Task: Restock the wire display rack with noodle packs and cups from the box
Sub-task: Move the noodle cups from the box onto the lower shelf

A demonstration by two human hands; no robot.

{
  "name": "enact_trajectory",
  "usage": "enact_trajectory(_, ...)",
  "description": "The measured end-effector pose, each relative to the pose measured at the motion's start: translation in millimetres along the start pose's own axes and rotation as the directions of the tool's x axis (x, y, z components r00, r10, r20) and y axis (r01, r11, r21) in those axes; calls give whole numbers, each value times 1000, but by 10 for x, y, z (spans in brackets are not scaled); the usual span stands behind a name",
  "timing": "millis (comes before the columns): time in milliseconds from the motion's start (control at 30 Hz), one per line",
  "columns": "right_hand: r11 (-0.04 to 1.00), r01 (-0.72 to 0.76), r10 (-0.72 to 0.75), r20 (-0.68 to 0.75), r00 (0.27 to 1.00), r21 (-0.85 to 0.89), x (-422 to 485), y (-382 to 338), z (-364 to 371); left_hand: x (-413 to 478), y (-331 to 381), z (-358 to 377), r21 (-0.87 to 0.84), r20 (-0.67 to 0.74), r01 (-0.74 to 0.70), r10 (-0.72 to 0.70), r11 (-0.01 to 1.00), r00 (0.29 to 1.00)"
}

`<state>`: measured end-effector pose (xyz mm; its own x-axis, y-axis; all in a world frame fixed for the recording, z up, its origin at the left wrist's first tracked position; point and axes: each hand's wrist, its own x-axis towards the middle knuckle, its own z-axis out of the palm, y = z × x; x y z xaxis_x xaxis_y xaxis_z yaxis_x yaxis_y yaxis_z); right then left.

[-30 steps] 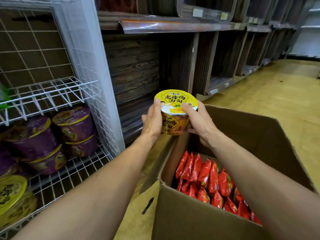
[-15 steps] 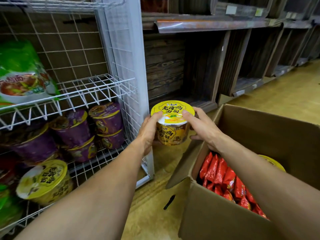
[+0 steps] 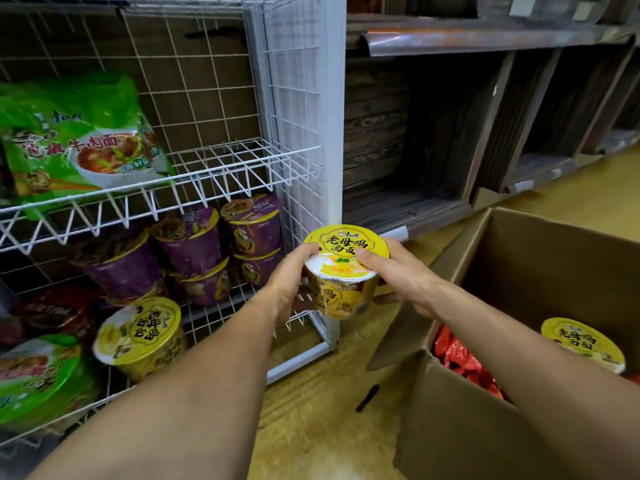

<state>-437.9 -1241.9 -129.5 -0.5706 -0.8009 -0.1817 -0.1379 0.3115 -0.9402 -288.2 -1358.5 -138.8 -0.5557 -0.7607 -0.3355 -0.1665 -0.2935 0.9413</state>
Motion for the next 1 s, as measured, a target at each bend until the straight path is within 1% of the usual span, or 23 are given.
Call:
enact_trajectory(100, 1000, -2, 3, 26, 1000, -28, -6, 33, 169, 20, -43, -167, -15, -14, 8, -8, 1000, 1000)
enact_trajectory(200, 1000, -7, 8, 63, 998, -19, 20, 20, 379, 23, -67, -325, -60, -35, -11, 9, 998, 999)
enact_trajectory(333, 1000, 2, -2, 94, 996, -6, 121, -57, 653, -16, -50, -511, -105, -124, -27, 14, 994, 992)
enact_trajectory(600, 997, 51, -43, 118, 992, -65, 274, -187, 1106, -54, -50, -829, -156, -271, -58, 13, 986, 962)
enact_trajectory(800, 997, 63, -70, 139, 988, 51, 297, -284, 1483, -52, -50, -1106, -204, -457, -105, 0, 973, 889)
enact_trajectory(867, 996, 55, -68, 177, 982, 76, 283, -304, 1610, -48, -63, -1220, -208, -518, -125, -1, 970, 855)
enact_trajectory(1000, 994, 95, -105, 249, 963, 51, 261, -307, 1849, -81, -45, -1475, -225, -594, -118, -40, 967, 803)
